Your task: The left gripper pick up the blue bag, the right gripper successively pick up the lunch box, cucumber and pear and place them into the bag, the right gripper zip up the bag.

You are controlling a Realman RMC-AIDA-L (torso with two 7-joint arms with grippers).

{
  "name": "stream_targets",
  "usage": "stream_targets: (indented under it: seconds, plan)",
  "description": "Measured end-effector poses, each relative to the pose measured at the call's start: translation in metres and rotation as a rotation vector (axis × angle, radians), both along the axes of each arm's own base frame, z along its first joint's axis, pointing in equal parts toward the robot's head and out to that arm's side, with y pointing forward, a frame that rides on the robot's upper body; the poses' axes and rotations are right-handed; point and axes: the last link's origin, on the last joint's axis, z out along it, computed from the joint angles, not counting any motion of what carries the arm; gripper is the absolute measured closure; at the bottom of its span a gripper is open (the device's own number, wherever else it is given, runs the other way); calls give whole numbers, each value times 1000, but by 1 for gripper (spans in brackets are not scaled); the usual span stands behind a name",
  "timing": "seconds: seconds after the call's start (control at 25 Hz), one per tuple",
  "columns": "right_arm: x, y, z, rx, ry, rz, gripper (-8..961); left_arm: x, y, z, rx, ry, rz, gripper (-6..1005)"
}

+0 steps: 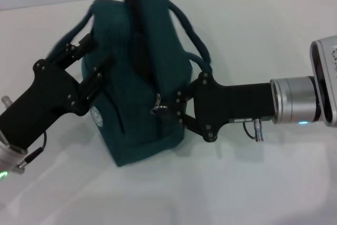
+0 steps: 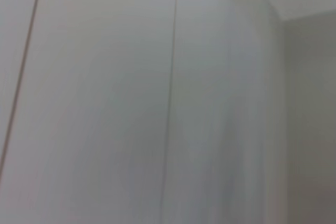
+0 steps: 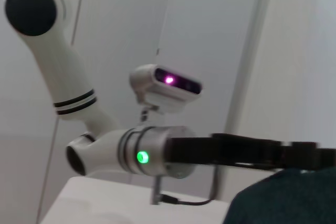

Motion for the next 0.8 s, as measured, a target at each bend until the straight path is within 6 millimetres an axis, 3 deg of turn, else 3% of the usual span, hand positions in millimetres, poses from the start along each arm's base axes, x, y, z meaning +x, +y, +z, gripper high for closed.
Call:
stream_targets:
  seconds: [0.08,0.56,0.8]
  plan:
    - [-1,1,1,14,5,4,945,1,-3,2,-28,-23,-9,619]
    - [-13,5,4,108,74,68,945,-17,-40,10,-50,-106,22,385]
    - [-25,9,-5,125,71,111,945,-36,-58,0,-58,-61,115,365]
